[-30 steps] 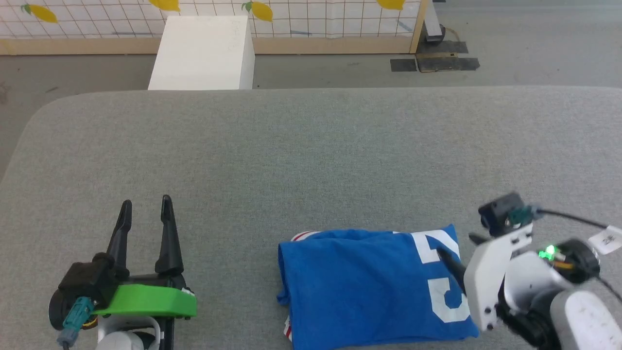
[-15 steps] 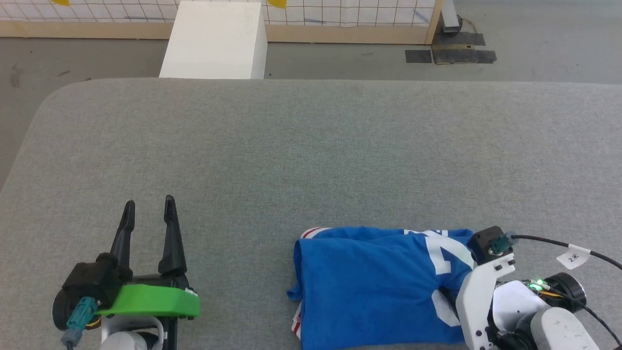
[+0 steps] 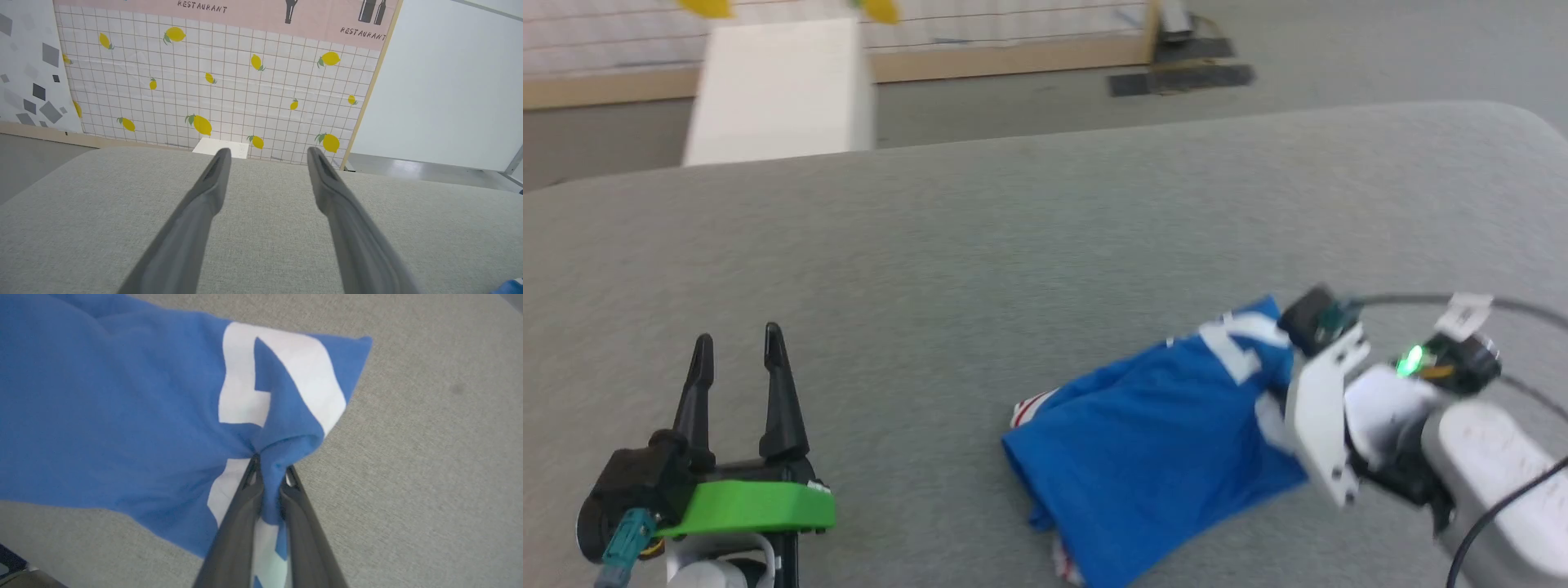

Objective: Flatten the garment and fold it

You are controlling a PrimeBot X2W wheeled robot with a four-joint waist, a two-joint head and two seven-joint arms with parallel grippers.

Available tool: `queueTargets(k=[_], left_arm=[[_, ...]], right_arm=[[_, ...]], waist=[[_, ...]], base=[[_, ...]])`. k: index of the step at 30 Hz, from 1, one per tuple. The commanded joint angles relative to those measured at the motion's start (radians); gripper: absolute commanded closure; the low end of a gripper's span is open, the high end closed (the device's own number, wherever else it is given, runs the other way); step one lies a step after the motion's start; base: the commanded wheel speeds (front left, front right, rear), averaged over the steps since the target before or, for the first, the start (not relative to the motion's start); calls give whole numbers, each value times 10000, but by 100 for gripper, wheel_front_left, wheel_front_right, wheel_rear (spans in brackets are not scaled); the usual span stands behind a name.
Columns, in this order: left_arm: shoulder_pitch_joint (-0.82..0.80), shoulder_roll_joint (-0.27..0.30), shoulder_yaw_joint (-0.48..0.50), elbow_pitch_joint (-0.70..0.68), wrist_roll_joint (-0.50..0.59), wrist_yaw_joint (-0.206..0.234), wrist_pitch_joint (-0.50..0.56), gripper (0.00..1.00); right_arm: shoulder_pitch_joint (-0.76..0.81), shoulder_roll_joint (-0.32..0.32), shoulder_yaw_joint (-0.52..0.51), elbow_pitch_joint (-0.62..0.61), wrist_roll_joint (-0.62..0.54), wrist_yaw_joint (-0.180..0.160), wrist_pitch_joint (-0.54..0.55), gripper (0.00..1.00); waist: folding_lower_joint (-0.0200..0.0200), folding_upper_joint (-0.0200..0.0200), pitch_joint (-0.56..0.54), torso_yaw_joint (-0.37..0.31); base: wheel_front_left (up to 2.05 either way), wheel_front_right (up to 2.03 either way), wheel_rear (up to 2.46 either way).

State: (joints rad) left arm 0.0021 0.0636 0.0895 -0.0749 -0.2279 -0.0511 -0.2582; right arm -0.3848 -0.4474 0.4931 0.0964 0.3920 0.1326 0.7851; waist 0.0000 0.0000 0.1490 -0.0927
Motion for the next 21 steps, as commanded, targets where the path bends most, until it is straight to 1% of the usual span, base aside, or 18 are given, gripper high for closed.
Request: queueTargets(k=[1,3,6,10,14,21], left_arm=[[-176,-17,0,-34,108,45,-36,0],[-344,57,23,-52,186,68,-36,0],[-633,244,12,-68,314,85,1,0],[-994,514,-48,-262,487,94,291,0],[-1230,751,-300,-487,712,21,750,0],[-1254,1025,-323,-1286,967,177,1362,0]], right_arm=[[-453,-109,96,251,253,-19,-230,100],[-1097,-274,512,636,417,-19,-503,100],[-2026,-496,1016,1410,646,-19,-1000,100],[-3075,-747,1303,2599,844,-19,-1756,100],[-3864,-940,1249,3944,940,-19,-2527,100],[-4821,-1379,625,6152,872,-19,-3686,100]], waist=[[0,0,974,-2297],[0,0,1216,-2940],[0,0,1586,-3690],[0,0,2136,-4225],[0,0,2632,-4275],[0,0,3456,-3857]], base=[[0,0,0],[0,0,0],[0,0,0],[0,0,0],[0,0,0],[0,0,0]])
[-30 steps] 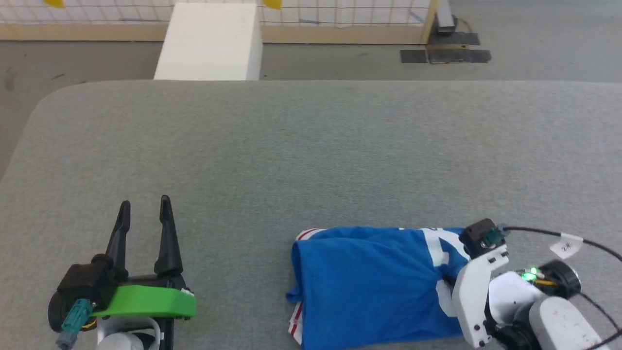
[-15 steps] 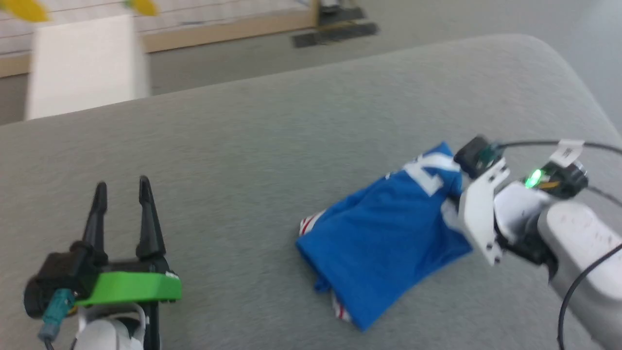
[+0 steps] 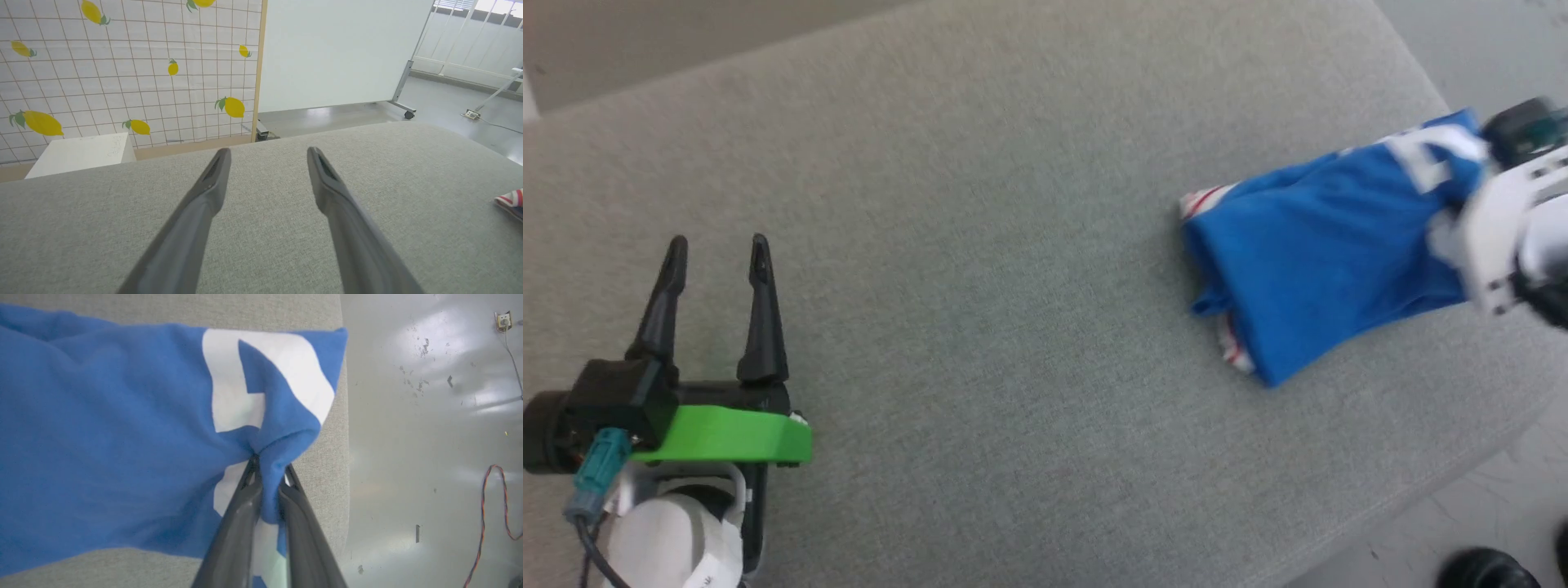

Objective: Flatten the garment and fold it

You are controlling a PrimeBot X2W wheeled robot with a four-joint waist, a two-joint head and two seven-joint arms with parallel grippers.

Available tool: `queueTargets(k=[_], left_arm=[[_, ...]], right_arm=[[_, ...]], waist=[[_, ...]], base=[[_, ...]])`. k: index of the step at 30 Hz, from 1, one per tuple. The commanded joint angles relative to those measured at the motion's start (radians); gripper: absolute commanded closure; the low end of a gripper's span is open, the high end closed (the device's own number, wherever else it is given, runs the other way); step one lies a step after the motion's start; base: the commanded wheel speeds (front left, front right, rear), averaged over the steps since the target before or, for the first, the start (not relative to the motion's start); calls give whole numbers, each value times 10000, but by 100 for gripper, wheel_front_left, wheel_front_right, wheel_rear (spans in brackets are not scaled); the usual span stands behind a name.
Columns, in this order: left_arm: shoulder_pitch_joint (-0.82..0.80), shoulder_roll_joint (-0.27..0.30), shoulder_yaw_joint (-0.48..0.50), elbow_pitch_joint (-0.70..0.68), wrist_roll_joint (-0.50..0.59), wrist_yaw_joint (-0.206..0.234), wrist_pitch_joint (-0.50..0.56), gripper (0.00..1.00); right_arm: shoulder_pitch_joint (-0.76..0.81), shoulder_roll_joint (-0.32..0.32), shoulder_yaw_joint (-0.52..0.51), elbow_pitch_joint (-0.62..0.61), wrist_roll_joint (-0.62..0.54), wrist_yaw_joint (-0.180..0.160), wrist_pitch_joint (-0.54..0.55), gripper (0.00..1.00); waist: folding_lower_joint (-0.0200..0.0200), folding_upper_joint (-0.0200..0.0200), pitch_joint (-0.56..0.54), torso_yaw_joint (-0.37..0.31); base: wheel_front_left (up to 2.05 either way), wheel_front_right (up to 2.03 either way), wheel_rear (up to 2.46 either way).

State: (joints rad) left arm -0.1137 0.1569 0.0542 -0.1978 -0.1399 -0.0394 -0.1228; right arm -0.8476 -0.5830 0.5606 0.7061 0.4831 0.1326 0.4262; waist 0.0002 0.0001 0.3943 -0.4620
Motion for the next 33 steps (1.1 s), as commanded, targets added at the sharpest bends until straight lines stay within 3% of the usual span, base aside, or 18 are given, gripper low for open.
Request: queueTargets(k=[1,10,11,12,18,22,28,29,30,33], left_arm=[[-91,132,30,-224,127,86,113,0],[12,394,127,-1229,327,276,679,0],[19,398,114,-1290,337,290,709,0],[33,400,115,-1333,342,308,725,0],[226,375,178,-1387,309,436,667,0],[303,213,136,-1043,128,459,332,0],[489,-236,1,-196,-267,490,-439,0],[524,-277,-12,-54,-331,476,-541,0],[631,-390,-30,300,-514,461,-768,0],[725,-456,-1,557,-662,460,-914,0]], right_arm=[[-315,-128,-205,387,-75,-19,-254,100],[-1271,-362,-1766,2907,-721,-19,-1561,100],[-1353,-346,-1904,3169,-833,-19,-1700,81],[-1420,-340,-2000,3378,-940,-19,-1795,0],[-1916,-382,-2501,4245,-1531,-19,-2666,0],[-2126,-424,-2643,3940,-1444,-19,-3552,0],[-1871,-551,-2460,1539,-25,-19,-4951,0],[-1749,-593,-2472,976,413,-19,-5062,0],[-1220,-762,-2479,-735,1258,-19,-5362,0],[-527,-698,-2762,-2112,1650,-19,-5576,0]], waist=[[-2,-1,1154,-63],[-2,-1,1894,370],[-2,-1,1927,401],[-2,-1,1940,412],[-2,-1,1714,489],[-2,-1,1112,713],[-2,-1,-294,1327],[-2,-1,-526,1473],[-2,-1,-1199,1893],[-2,-1,-1786,2299]], base=[[0,0,0],[0,0,0],[0,0,0],[0,0,0],[0,0,0],[0,0,0],[0,0,0],[0,0,0],[0,0,0],[0,0,0]])
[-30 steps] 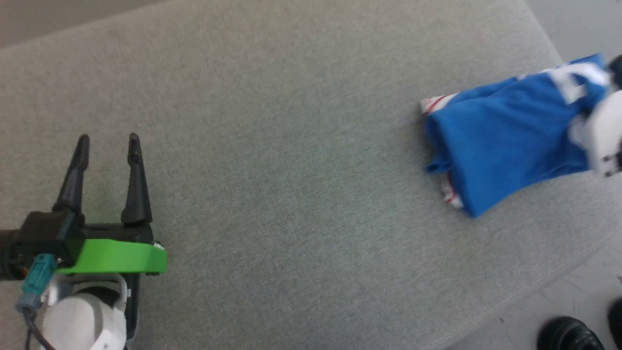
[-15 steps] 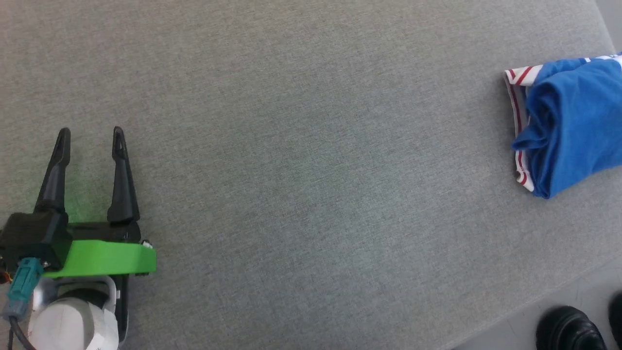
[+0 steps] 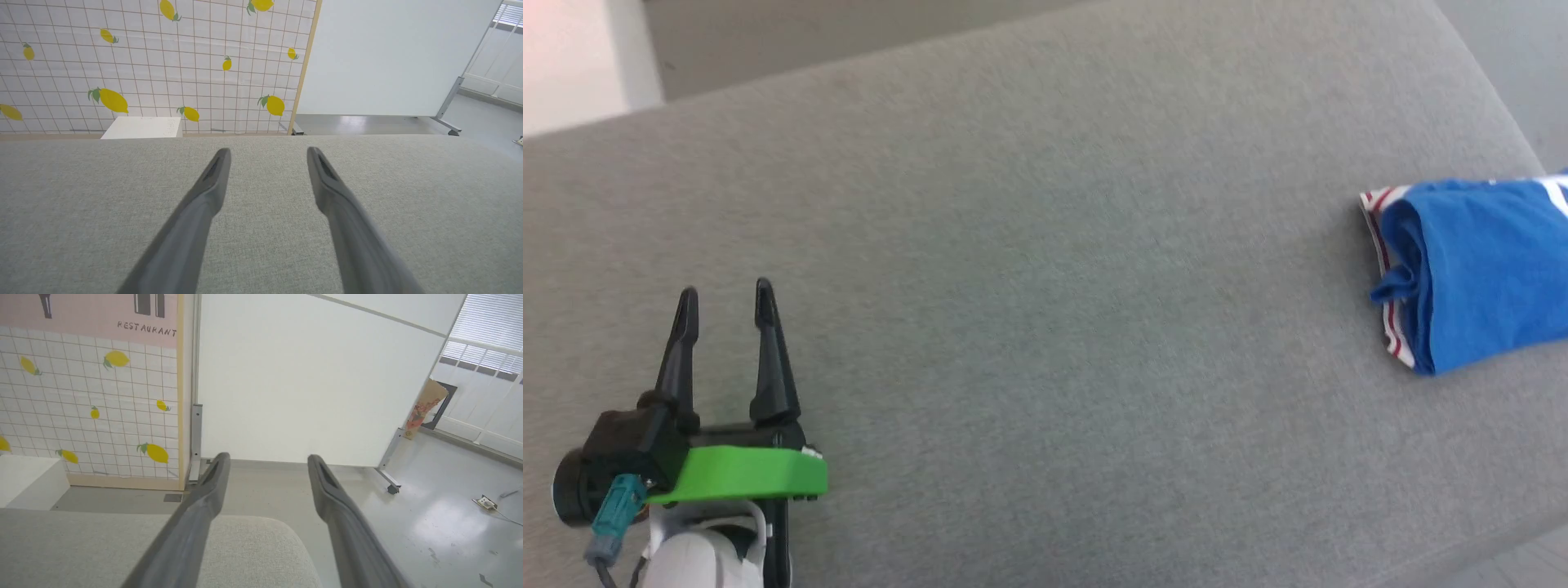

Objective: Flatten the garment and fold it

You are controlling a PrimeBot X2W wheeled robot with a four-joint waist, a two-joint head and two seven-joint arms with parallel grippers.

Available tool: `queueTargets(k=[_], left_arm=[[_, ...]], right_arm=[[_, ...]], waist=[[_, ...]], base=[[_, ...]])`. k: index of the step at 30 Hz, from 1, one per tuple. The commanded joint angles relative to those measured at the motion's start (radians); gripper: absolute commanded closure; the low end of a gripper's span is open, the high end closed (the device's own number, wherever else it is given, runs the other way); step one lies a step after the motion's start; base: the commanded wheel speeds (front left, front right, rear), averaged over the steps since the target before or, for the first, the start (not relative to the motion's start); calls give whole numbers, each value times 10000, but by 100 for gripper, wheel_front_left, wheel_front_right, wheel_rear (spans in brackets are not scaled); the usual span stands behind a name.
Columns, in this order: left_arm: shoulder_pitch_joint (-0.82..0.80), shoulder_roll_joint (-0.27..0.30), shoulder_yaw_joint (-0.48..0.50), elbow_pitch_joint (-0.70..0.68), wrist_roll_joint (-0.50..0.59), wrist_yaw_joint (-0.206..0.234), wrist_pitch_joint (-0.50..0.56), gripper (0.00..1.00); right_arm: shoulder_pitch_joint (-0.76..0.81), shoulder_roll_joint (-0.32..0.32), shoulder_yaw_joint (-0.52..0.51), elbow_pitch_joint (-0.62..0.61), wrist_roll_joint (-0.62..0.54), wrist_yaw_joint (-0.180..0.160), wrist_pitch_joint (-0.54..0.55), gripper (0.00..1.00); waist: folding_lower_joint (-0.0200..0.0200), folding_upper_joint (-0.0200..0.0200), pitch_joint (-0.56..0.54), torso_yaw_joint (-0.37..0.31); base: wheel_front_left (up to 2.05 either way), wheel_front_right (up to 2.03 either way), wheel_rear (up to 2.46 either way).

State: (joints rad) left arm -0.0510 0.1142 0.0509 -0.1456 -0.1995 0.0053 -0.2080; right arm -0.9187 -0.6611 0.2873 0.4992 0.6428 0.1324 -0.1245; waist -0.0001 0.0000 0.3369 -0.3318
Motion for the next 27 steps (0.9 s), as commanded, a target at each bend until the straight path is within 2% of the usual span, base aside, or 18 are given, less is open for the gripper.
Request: queueTargets(k=[1,4,8,15,17,23,27], left_arm=[[129,-53,46,121,-128,10,-114,0],[181,-107,88,321,-258,16,-224,0],[169,-179,91,490,-368,54,-323,0],[22,-275,71,855,-325,283,-432,0],[-25,-319,47,958,-315,393,-449,0],[-140,-406,-173,1458,-219,581,-484,0],[-143,-472,-469,1925,-172,639,-501,0]], right_arm=[[501,227,-206,-511,144,-17,-141,0],[1436,872,-795,-1632,244,-17,-265,0],[2827,2196,-1751,-2988,-301,-17,-456,0],[5267,5054,-2900,-4587,-2437,-17,-641,0],[5839,5576,-3019,-4711,-3116,-17,-678,0],[7276,6088,-3359,-4580,-4182,-17,-968,0],[8074,6103,-3393,-4223,-4060,-17,-1160,0]], waist=[[1,0,-1433,1169],[1,0,-1936,1605],[1,0,-2462,2187],[1,0,-2974,3001],[1,0,-3004,3159],[1,0,-3131,3535],[1,0,-3209,3703]], base=[[0,0,0],[0,0,0],[0,0,0],[0,0,0],[0,0,0],[0,0,0],[0,0,0]])
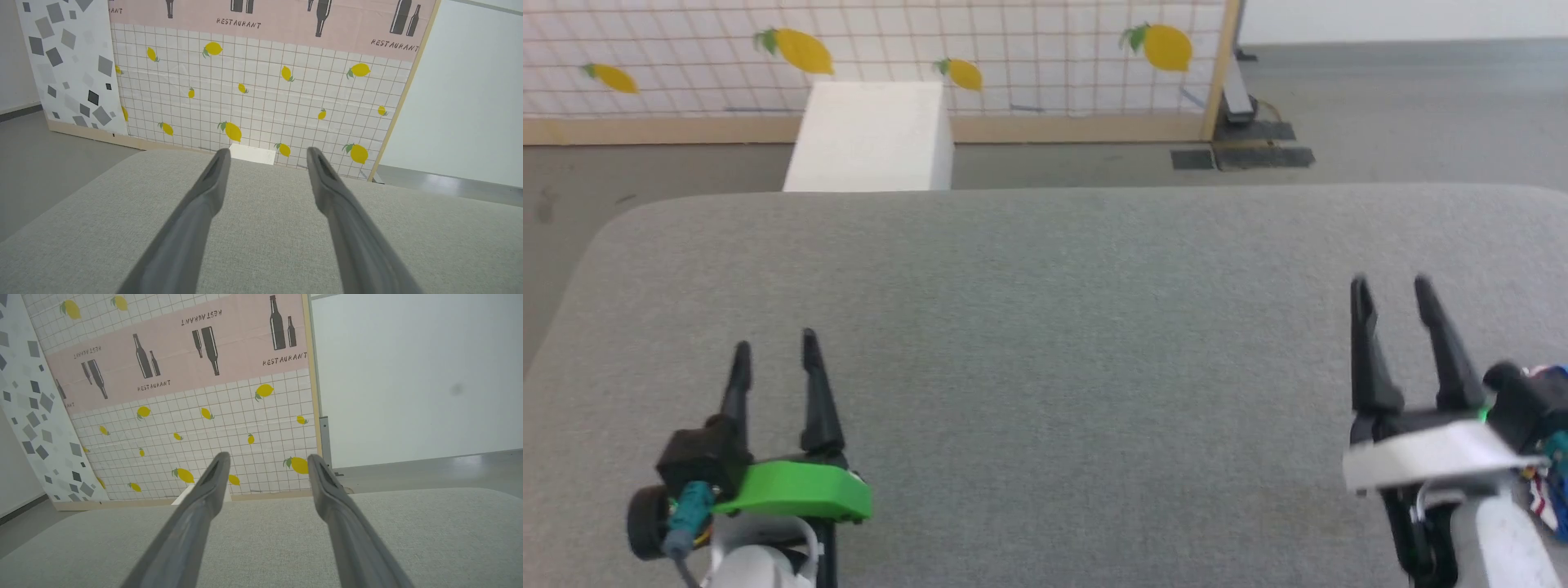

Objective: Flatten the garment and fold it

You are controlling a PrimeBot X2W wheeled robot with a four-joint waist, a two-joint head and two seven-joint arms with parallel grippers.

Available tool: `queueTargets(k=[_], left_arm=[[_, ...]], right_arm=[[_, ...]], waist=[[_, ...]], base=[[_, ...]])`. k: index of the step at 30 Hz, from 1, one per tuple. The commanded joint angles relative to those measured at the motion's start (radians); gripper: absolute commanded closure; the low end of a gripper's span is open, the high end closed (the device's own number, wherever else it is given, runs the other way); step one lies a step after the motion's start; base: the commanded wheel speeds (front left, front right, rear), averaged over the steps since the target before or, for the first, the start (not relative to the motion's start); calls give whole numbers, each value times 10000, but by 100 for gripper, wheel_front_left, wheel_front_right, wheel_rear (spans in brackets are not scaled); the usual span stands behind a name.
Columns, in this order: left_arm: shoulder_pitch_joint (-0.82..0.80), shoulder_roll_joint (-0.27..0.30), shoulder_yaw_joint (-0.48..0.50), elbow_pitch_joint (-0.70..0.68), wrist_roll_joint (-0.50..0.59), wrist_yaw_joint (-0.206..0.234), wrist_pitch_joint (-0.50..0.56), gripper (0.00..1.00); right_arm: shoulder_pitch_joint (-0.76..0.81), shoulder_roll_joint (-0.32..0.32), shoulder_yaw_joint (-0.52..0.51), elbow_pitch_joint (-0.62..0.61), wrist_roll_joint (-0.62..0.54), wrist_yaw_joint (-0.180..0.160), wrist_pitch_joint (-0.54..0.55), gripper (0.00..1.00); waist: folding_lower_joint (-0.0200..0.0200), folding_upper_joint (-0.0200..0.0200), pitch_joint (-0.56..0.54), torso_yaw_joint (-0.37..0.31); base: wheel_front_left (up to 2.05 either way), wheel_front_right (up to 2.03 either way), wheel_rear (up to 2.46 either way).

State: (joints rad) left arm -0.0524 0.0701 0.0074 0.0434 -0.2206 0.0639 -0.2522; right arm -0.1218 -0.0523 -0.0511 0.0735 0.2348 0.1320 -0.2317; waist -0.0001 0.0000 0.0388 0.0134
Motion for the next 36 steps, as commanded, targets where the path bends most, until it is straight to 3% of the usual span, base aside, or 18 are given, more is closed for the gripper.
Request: queueTargets(k=[1,13,24,25,36], left_arm=[[-121,-44,-111,154,36,46,-61,0],[50,-164,-1053,1401,23,99,-91,0],[80,-186,-1199,1011,305,153,-94,0],[23,-148,-1194,1039,190,161,-51,100],[48,-148,-1135,967,287,119,91,100]], right_arm=[[237,16,-30,106,15,-13,-123,0],[1188,19,-329,753,-179,-13,-280,0],[1205,19,-330,829,-76,-13,-297,0],[1138,13,-330,809,-139,0,-239,100],[1141,12,-285,726,-256,-1,-101,100]], waist=[[1,0,-251,272],[1,0,-218,219],[1,0,-170,234],[1,0,-171,233],[1,0,-185,214]], base=[[0,0,0],[0,0,0],[0,0,0],[0,0,0],[0,0,0]])
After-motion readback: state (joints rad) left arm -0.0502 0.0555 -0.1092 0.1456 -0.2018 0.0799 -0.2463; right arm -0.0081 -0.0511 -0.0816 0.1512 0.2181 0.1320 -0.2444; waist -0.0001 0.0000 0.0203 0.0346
